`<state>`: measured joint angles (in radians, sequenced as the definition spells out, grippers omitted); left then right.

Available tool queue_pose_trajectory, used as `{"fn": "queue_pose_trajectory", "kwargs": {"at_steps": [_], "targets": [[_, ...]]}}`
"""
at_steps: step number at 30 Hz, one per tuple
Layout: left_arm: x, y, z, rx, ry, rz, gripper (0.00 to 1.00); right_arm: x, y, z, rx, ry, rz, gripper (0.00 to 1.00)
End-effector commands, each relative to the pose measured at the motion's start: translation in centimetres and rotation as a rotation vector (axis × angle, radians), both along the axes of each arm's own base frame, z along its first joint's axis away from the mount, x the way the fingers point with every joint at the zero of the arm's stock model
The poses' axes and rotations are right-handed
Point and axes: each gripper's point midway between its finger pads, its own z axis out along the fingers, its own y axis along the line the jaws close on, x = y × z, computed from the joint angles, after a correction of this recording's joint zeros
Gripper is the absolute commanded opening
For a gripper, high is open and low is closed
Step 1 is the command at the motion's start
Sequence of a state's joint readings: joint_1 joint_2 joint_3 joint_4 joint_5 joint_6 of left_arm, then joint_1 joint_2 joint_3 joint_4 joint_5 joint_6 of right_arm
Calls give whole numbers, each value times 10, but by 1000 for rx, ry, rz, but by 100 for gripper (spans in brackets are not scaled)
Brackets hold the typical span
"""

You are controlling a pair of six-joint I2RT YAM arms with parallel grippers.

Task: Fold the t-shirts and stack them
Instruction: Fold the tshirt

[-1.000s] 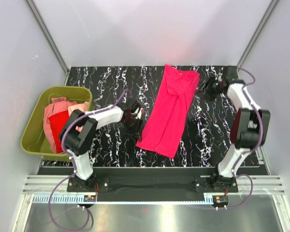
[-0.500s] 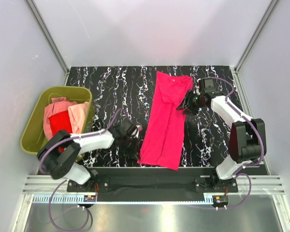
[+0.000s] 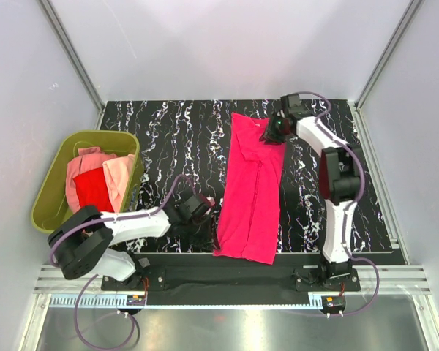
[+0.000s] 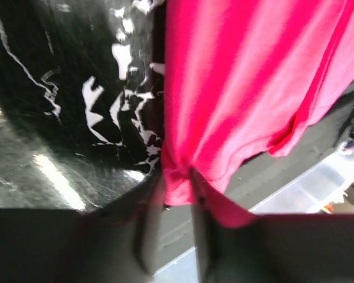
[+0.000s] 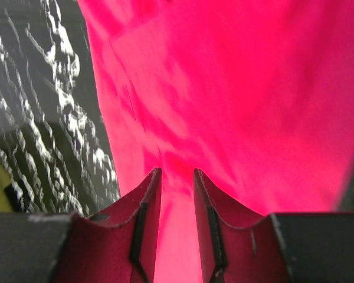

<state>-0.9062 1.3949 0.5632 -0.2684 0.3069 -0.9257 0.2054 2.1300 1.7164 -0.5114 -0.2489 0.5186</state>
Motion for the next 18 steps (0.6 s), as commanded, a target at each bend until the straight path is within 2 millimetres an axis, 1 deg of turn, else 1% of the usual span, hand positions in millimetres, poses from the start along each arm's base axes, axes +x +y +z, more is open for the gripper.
{"fn": "queue_pose_trajectory", "kwargs": {"at_steps": [1, 2, 3, 4, 5, 6, 7, 8, 9, 10, 11, 12, 13, 14, 16, 17, 18], "targets": [[14, 9, 8, 63, -62, 77, 38, 12, 8, -26, -77, 46, 16, 35], [21, 9, 12, 72, -91, 94, 41, 13, 11, -48, -89, 84, 26, 35], [24, 10, 17, 75, -111, 104, 45, 23, 15, -43, -84, 64, 30, 35], [26, 15, 24, 90, -131, 109, 47, 24, 17, -50, -91, 78, 42, 35], [34, 19, 28, 112, -175, 128, 48, 27, 20, -53, -93, 82, 49, 35], [43, 16, 41, 103, -210, 137, 51, 35, 25, -60, -93, 76, 58, 35], [47, 17, 49, 108, -240, 140, 52, 38, 26, -62, -91, 78, 59, 35], [57, 19, 56, 124, -292, 143, 52, 41, 29, -66, -88, 79, 63, 35], [64, 14, 68, 105, -324, 143, 54, 48, 35, -70, -72, 74, 72, 35], [69, 13, 72, 113, -352, 120, 56, 51, 40, -72, -59, 71, 76, 35], [79, 7, 86, 107, -387, 120, 57, 55, 45, -74, -46, 68, 87, 35], [83, 6, 88, 124, -397, 114, 57, 64, 56, -75, -25, 48, 109, 36], [86, 7, 83, 165, -399, 83, 58, 66, 61, -75, -24, 48, 122, 36], [94, 1, 92, 159, -423, 78, 58, 78, 66, -75, -18, 20, 125, 36], [103, -6, 90, 161, -439, 46, 59, 87, 70, -74, -5, -4, 128, 38], [105, -14, 95, 127, -436, 27, 59, 91, 72, -75, 0, -17, 128, 38], [112, -19, 95, 106, -435, 24, 59, 102, 74, -63, 9, -68, 122, 38]]}}
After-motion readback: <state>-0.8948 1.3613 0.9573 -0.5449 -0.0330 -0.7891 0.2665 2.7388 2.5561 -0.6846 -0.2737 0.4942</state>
